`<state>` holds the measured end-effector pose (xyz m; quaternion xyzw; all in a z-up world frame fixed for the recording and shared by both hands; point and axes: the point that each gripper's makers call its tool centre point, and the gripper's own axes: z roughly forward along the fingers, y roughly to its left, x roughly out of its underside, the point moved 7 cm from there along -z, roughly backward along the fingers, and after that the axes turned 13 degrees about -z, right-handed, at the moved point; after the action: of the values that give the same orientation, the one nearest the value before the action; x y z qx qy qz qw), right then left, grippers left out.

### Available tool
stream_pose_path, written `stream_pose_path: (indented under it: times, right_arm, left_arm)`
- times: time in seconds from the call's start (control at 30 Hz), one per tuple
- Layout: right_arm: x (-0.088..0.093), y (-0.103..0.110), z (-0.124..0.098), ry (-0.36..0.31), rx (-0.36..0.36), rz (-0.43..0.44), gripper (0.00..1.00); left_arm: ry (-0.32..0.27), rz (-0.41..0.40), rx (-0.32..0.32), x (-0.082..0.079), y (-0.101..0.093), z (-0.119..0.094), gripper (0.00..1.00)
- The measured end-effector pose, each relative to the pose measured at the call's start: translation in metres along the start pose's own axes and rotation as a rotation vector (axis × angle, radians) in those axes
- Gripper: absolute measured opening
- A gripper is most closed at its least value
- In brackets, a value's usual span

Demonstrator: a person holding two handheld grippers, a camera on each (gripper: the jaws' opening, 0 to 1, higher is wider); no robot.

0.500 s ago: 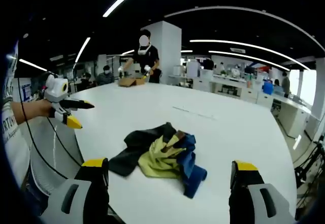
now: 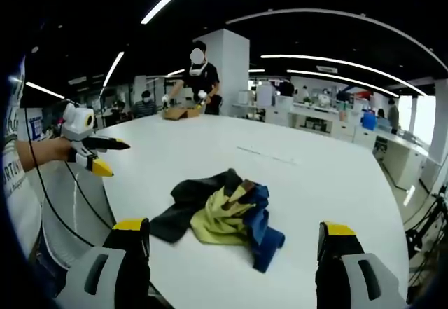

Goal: Fold the garment on the visible template until the final outline fits inside the template.

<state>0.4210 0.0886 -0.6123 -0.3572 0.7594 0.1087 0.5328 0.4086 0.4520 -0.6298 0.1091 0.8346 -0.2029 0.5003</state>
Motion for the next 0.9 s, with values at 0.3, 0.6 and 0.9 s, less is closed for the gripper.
stream_pose_path:
  times: [0.3,0.6,0.9]
  right_arm:
    - [0.0023,-0.0005,-0.0010,0.002,0.000,0.005,0.99]
    - [0.0061,-0.0004,-0.0020,0.006,0.004,0.012,0.99]
    - [0.0059,0.0004,-0.0032,-0.003,0.011,0.020,0.97]
  left_arm:
    - [0.006,0.005,0.000,0.0009,0.0020,0.0006,0.99]
    - [0.006,0.004,0.000,0.0018,0.0026,0.0000,0.99]
    - [0.009,0.008,0.009,0.0015,0.0017,0.0009,0.97]
